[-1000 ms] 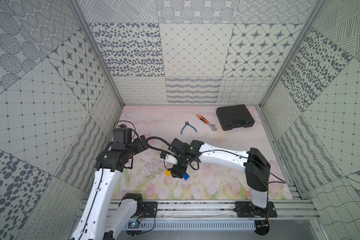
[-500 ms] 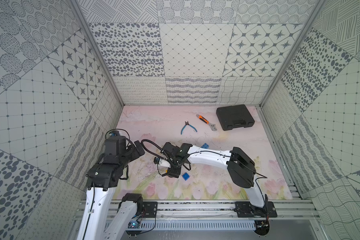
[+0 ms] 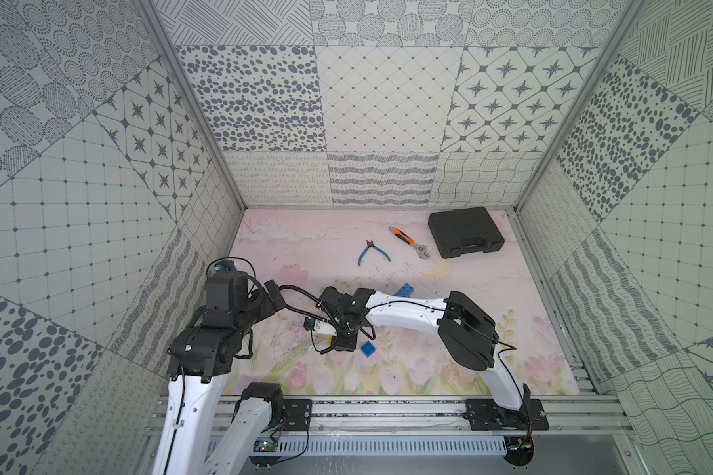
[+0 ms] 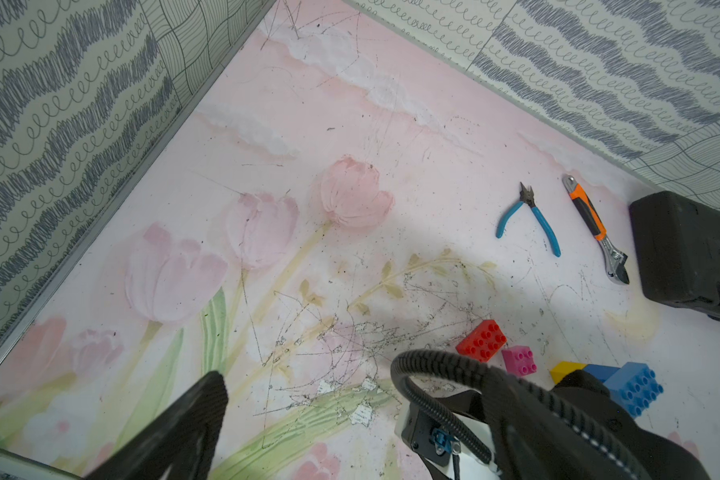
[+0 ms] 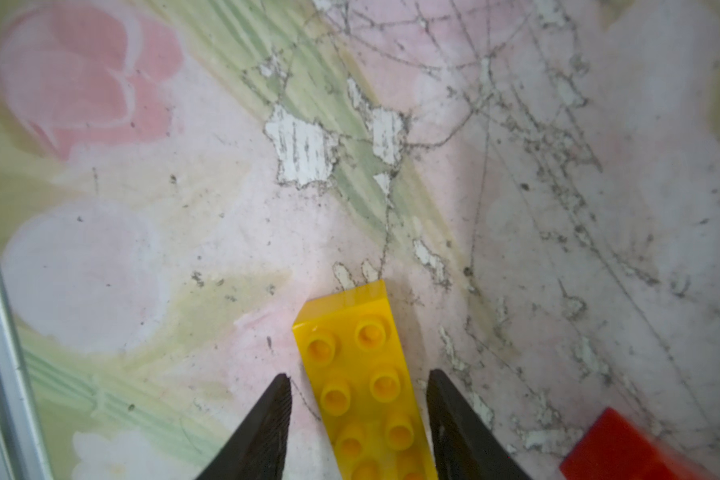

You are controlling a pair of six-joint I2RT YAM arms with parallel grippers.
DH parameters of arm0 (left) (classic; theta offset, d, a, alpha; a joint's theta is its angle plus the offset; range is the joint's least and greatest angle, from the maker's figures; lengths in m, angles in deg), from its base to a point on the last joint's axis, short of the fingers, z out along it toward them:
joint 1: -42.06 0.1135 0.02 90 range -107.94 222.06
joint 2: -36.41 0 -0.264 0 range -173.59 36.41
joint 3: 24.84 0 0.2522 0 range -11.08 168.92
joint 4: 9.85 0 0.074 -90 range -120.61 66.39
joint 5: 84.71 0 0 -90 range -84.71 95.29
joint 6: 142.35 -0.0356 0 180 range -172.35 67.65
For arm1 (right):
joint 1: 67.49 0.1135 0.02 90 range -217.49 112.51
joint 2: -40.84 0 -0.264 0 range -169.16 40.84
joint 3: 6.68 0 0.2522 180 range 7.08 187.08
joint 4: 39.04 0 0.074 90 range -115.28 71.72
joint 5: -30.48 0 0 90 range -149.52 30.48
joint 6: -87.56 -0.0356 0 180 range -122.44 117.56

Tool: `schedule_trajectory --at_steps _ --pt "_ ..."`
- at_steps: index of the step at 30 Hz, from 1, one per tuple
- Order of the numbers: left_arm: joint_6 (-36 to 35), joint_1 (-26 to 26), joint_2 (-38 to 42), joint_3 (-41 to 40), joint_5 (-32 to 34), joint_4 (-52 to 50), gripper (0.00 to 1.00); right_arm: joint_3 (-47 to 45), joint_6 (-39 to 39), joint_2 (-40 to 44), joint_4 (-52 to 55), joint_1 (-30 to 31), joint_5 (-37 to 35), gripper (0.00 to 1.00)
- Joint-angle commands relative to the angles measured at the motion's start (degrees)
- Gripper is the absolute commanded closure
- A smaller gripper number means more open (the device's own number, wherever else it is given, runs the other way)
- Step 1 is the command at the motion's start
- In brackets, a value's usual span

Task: Assemble a spoon with lego
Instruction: Pick up the lego brick from the center of the board.

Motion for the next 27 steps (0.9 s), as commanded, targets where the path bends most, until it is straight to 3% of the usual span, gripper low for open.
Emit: schedule_trajectory --at_steps 1,7,19,27 --pt "-1.79 0.35 -0.01 0.53 0.48 -0.01 0.02 0.57 0.62 -1.45 -1.98 0.52 -0.77 0.47" --pt "-2.88 0.30 0.00 0.80 0.67 -0.29 0.02 0.28 0.40 -1.44 -2.24 0.60 -1.55 0.54" --pt "-4.04 0.30 -0.01 0.45 -0.17 0.25 0.02 -0.88 -0.17 -1.46 -3.11 0.95 -2.82 0.53" --pt "-5.09 0.29 0.28 0.87 -0.07 0.04 0.02 -0.11 -1.10 -0.68 -2.71 1.06 -3.80 0.73"
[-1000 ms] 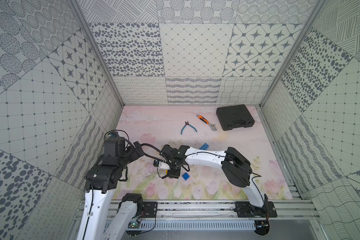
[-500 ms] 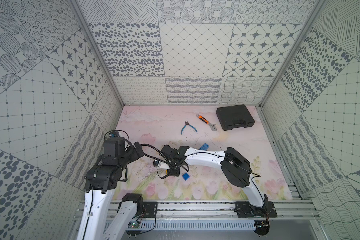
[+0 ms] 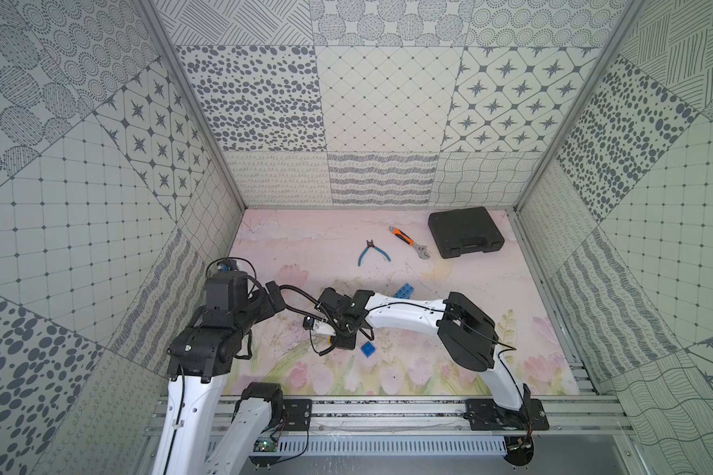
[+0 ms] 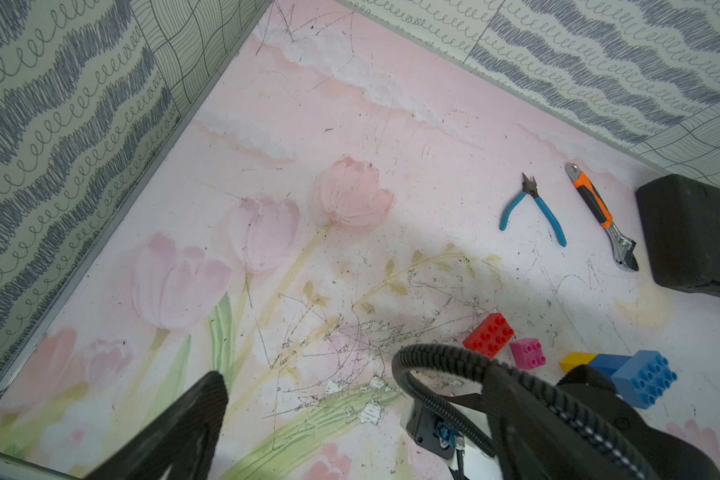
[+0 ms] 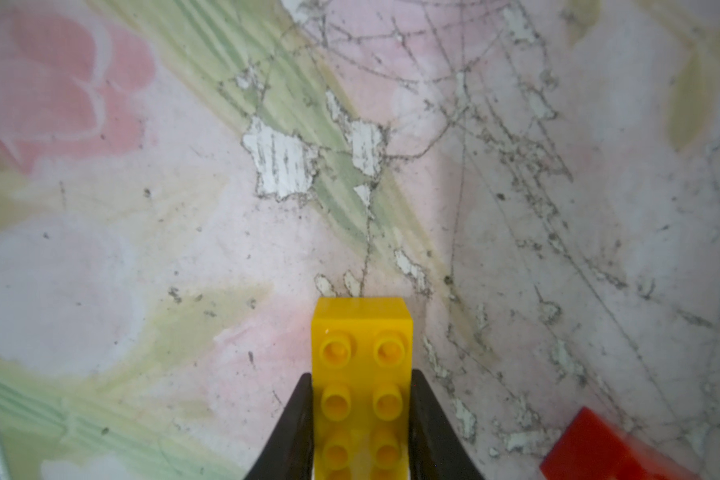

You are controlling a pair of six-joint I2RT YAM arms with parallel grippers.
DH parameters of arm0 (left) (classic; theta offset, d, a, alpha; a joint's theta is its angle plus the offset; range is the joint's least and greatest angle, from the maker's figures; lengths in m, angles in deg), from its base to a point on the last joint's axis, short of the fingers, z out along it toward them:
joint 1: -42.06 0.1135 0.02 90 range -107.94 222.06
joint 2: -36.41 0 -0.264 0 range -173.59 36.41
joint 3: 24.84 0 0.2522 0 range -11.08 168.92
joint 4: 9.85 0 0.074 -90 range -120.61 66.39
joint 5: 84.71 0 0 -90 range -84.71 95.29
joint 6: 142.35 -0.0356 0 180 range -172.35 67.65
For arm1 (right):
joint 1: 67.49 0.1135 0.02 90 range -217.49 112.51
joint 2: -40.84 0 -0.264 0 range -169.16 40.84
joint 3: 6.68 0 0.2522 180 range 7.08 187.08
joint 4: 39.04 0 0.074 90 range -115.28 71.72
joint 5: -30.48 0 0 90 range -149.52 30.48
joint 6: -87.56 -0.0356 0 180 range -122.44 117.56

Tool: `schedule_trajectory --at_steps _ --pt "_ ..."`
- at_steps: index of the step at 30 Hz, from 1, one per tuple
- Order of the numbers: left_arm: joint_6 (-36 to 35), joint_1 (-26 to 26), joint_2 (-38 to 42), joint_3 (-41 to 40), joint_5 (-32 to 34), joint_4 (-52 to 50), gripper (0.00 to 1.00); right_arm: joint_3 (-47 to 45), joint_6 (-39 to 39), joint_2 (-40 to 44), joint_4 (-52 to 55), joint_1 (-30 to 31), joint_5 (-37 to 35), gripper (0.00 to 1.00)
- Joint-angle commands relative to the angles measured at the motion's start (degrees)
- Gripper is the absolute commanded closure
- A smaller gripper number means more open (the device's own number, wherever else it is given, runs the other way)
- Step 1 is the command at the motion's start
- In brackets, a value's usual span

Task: Assemble a spoon with lego
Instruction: Pick up the lego brick from the center of the board.

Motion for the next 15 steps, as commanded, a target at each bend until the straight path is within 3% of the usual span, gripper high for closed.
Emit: schedule_trajectory --at_steps 1,9,15 --pt "-2.19 0.31 0.28 1.02 0.12 0.10 0.02 0.48 -0.84 -0.23 -1.01 0.46 -1.16 0.74" --pt "-3.41 0.31 0.73 9.27 -1.19 0.29 0.02 0.41 -7.63 9.90 -3.87 -2.66 -0.91 0.78" --pt "-5.93 0.31 -2.09 16.13 -14.52 4.80 0.02 0.21 -19.47 23.82 -3.44 -10.26 2.30 0.79"
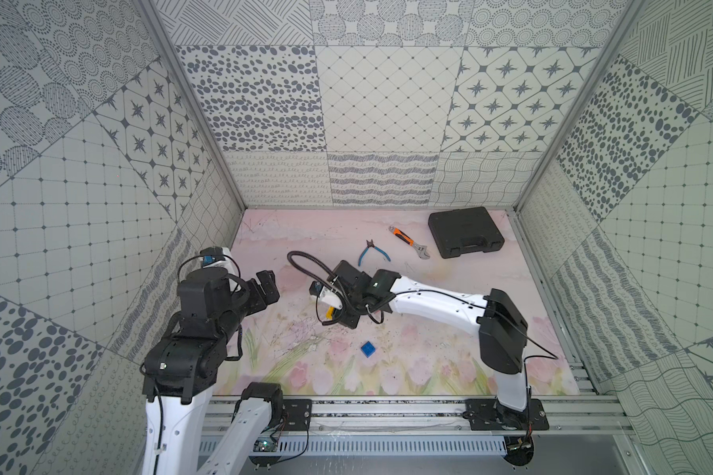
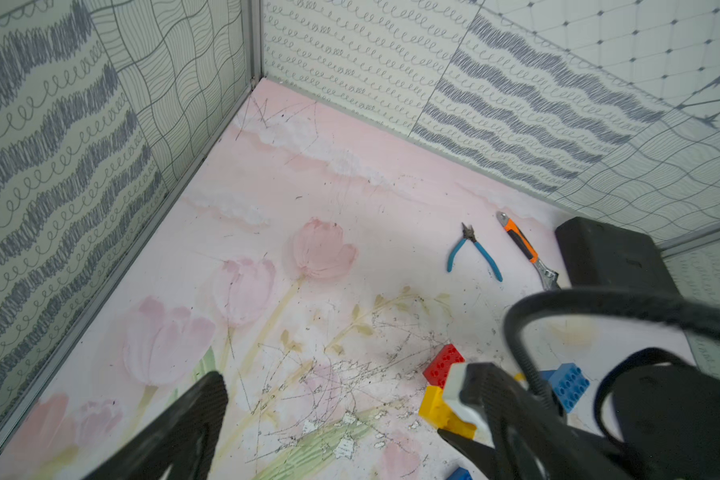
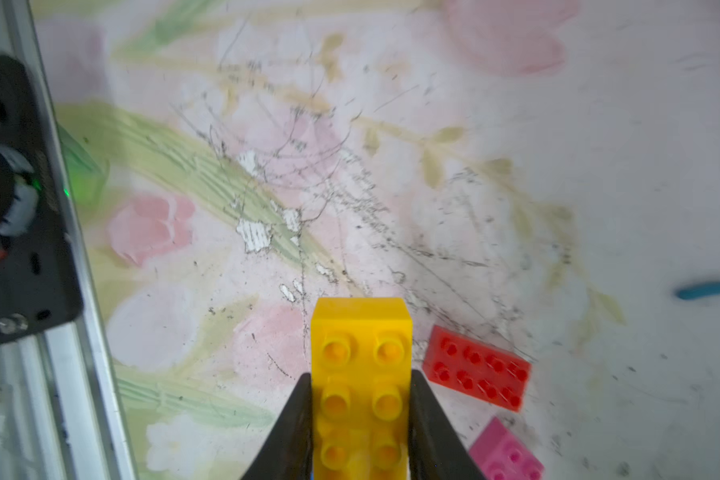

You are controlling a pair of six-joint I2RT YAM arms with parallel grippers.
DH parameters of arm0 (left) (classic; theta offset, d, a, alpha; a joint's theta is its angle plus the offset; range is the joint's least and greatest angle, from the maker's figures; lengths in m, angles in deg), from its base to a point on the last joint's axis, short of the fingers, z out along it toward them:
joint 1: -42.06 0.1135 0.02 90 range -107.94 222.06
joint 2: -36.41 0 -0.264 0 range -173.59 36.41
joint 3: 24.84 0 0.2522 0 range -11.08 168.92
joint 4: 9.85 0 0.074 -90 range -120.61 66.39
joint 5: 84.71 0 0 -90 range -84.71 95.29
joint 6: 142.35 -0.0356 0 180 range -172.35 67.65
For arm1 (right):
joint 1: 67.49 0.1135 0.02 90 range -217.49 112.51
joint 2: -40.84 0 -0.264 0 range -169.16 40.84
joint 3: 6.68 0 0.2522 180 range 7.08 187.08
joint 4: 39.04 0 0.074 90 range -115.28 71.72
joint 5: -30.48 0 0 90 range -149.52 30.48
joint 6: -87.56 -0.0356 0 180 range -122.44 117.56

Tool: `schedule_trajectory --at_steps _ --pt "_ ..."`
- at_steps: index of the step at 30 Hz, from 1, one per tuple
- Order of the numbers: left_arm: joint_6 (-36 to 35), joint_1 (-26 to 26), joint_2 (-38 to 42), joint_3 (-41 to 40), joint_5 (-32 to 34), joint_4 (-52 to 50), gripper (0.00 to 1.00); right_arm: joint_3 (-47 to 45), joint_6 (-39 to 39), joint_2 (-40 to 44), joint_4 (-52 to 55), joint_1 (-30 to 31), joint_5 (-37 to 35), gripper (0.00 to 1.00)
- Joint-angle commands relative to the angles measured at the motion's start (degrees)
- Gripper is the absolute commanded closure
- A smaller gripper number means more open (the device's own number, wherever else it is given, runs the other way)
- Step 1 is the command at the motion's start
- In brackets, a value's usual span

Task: Assemble a spoon with lego
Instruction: Pick up the lego brick from the center of the board, then adjust the lego brick at the center of the board.

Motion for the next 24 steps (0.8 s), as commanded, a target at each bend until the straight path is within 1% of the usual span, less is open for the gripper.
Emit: schedule_trajectory --at_steps 1,4,5,6,7,8,9,10,11,12,14,15,16,18,21,24 --pt "-4.09 0.30 -2.81 4.84 -14.68 5.10 0.02 -0.24 -10.63 10.42 -1.87 -5.28 1.81 0.79" --pt "-5.21 -0.20 -7.19 5.46 -26.87 8.35 0.02 -3.21 -17.39 18.94 0.18 -11.31 1.60 0.81" --pt "-5.84 -1.19 -9.10 5.60 -29.36 8.94 0.02 -4.01 -19.21 21.21 1.64 -13.44 1.53 0.82" --pt "-7.53 -4.13 -11.41 5.75 -30.89 9.43 0.02 -5.15 -21.17 24.02 3.26 -16.21 1.77 0.82" --pt "-10.04 -9.57 -13.90 5.97 -28.12 9.45 0.03 -6.72 -22.86 26.81 4.60 -19.42 1.88 0.82" --pt "-13.05 -15.14 -16.25 6.31 -24.02 9.02 0.03 -8.11 -24.05 28.96 6.00 -22.15 1.77 0.81" --pt "-17.29 -21.79 -19.52 7.46 -20.80 7.99 0.02 -9.62 -25.00 31.43 7.50 -25.26 1.59 0.80" --pt "-20.63 -27.19 -23.37 8.75 -18.28 7.20 0.02 -11.27 -25.65 33.56 8.89 -28.31 1.78 0.79" --pt "-23.07 -30.47 -26.82 10.23 -17.57 6.28 0.02 -12.74 -26.11 35.06 9.94 -31.36 2.36 0.79" --pt "-25.90 -33.01 -31.12 12.10 -18.56 5.38 0.03 -14.56 -26.70 36.75 10.56 -35.06 4.13 0.79" --pt "-30.19 -36.50 -37.91 14.29 -17.34 5.80 0.05 -18.72 -27.92 39.32 10.24 -41.48 8.66 0.79" --pt "-33.18 -38.42 -41.92 16.36 -17.44 4.36 0.05 -20.71 -28.62 40.34 9.87 -44.65 10.31 0.79" --pt "-35.92 -40.25 -45.72 18.69 -16.71 2.54 0.06 -22.77 -28.96 41.28 9.28 -47.18 11.46 0.79" --pt "-39.11 -42.73 -53.56 23.67 -15.33 -0.83 0.08 -25.75 -29.10 42.18 8.58 -50.62 12.98 0.79" --pt "-42.72 -45.37 -61.63 29.54 -12.81 -2.58 0.11 -30.01 -29.85 43.35 6.02 -53.89 15.90 0.78" --pt "-44.94 -46.63 -68.38 34.63 -11.67 -3.97 0.12 -32.71 -30.47 44.07 3.74 -54.89 17.44 0.78"
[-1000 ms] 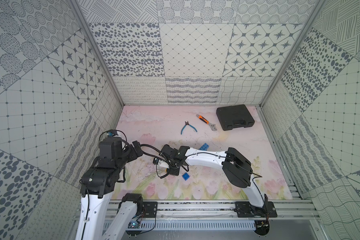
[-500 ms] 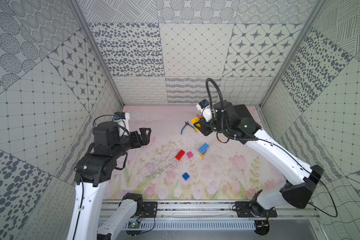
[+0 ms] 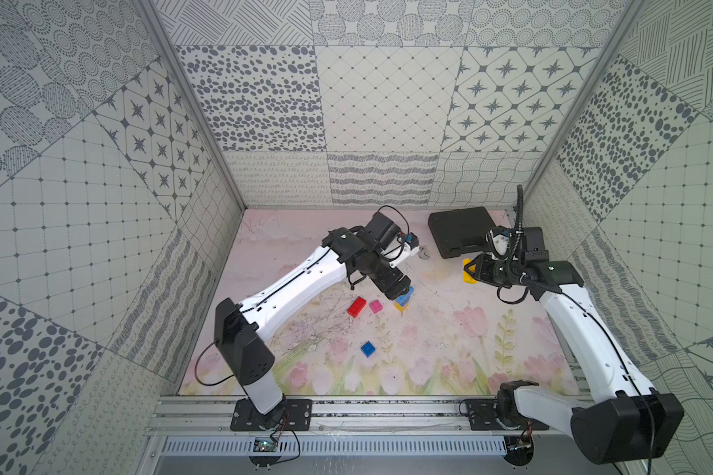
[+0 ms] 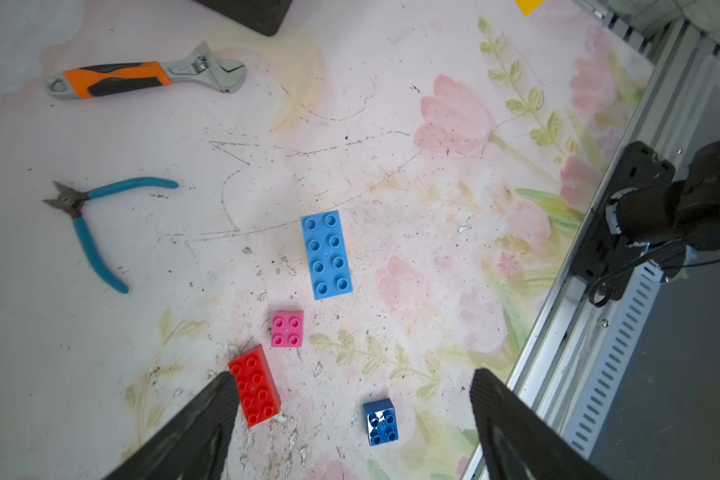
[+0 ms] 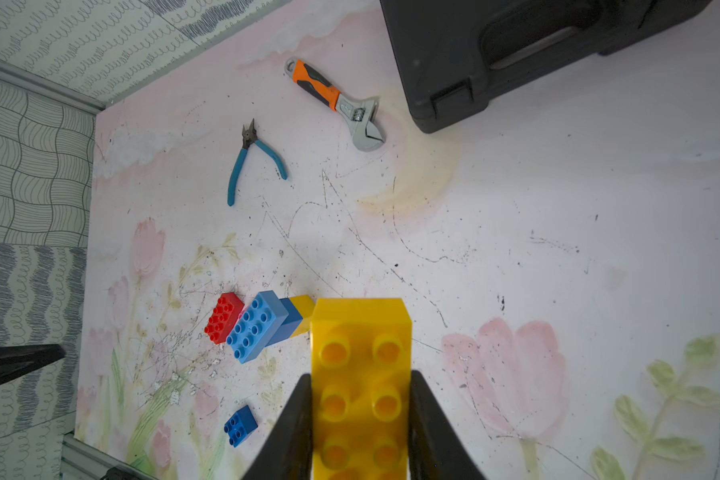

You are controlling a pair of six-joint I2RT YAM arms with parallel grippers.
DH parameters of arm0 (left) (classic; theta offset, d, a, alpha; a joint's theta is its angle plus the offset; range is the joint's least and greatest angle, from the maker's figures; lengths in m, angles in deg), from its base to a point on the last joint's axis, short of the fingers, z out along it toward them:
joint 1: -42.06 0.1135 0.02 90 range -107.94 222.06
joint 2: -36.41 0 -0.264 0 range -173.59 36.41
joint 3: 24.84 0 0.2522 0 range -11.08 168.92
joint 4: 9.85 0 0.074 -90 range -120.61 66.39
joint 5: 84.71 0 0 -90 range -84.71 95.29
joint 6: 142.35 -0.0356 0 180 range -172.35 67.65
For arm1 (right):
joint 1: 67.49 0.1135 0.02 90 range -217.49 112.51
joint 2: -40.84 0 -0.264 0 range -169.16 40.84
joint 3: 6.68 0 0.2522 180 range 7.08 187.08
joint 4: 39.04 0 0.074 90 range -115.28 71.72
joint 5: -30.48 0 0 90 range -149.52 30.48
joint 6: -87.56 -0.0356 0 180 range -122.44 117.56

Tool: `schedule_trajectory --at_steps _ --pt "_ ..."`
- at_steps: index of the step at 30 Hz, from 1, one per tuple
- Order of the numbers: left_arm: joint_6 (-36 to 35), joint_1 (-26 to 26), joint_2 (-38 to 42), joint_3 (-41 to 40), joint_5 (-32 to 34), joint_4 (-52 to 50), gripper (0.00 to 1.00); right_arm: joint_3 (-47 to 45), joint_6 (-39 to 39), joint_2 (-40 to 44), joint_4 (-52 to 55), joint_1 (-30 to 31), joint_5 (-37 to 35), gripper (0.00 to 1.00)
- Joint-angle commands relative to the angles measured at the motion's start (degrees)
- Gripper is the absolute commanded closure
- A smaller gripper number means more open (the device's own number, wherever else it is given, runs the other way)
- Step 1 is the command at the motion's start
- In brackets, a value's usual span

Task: Assemble a spoon with lego
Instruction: Adjust the lego brick at the center of the board.

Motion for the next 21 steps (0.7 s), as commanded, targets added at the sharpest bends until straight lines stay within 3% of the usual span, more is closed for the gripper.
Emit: schedule_trajectory --at_steps 1,6,13,21 --pt "-14.50 -3.27 -10.86 8.50 3.31 -6.92 0.13 -1.16 -1.55 2.09 -4.25 -0.57 4.23 0.78" --pt "-17.98 -3.72 -18.13 13.93 6.86 -10.48 0.16 -2.30 -0.90 2.59 -4.26 -0.61 4.70 0.78" --pt "-18.67 -2.34 -21.33 16.06 10.32 -11.14 0.18 -4.41 -0.25 4.82 -4.24 -0.58 5.21 0.79" --pt "-17.22 -1.19 -24.71 17.63 8.54 -11.88 0.24 -4.28 0.66 6.67 -3.62 -0.58 5.64 0.79"
